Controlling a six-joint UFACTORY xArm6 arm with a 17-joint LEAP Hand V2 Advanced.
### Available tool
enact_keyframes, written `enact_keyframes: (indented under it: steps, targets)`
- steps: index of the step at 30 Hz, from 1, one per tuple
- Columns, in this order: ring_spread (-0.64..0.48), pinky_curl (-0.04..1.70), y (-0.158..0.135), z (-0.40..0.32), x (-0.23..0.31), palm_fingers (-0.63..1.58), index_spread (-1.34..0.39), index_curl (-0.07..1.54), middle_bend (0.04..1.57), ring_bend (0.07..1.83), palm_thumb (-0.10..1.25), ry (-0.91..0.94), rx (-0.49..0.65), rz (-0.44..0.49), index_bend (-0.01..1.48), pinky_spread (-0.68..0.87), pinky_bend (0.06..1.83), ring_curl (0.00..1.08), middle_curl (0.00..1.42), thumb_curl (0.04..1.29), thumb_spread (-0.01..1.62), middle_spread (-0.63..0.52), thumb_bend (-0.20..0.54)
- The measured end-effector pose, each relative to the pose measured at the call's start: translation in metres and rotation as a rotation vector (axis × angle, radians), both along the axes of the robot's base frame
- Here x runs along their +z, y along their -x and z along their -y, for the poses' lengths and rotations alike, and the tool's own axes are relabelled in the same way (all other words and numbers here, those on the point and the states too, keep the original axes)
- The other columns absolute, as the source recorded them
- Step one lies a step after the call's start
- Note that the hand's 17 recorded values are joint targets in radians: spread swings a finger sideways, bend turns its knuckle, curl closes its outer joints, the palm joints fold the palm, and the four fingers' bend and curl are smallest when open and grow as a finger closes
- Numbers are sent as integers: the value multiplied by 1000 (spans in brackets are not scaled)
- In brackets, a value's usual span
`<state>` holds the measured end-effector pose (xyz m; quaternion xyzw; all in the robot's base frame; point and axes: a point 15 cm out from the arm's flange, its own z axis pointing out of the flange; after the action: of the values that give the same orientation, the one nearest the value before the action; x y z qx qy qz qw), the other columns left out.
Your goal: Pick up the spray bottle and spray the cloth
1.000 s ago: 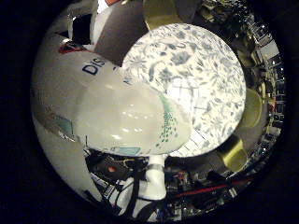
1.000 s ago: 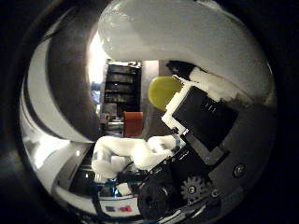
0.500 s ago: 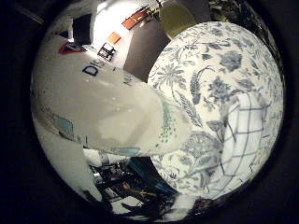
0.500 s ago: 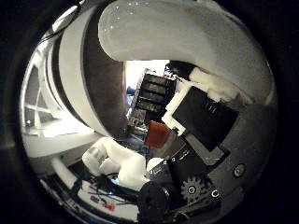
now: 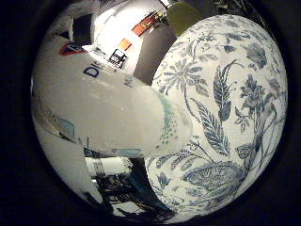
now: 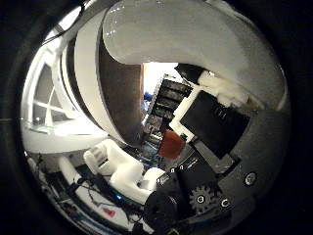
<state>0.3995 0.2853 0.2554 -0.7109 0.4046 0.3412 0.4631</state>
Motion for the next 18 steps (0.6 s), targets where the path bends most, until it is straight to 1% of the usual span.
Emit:
enact_keyframes:
  steps: [6, 10, 15, 17, 18]
  targets:
    - [-157, 1255, 1, -6, -18, 1196, -191, 730, 1370, 1469, 1029, 7, 15, -39, 1161, -232, 1008, 602, 598, 793, 916, -71, -15]
    - [-159, 1219, 5, -11, -21, 1182, -192, 726, 1361, 1461, 995, 10, 28, -48, 1114, -237, 1012, 594, 595, 776, 905, -65, -24]
    - [-166, 1112, 6, -10, -24, 1132, -216, 718, 1302, 1401, 929, 23, 31, -48, 987, -270, 1019, 569, 580, 752, 818, -70, -36]
    - [-168, 1035, 7, -9, -25, 1074, -245, 702, 1271, 1359, 893, 27, 35, -47, 810, -301, 1024, 553, 571, 737, 749, -72, -38]
    - [-174, 1011, 7, -9, -25, 1064, -255, 700, 1242, 1340, 884, 27, 35, -47, 769, -316, 1026, 547, 565, 733, 730, -77, -39]
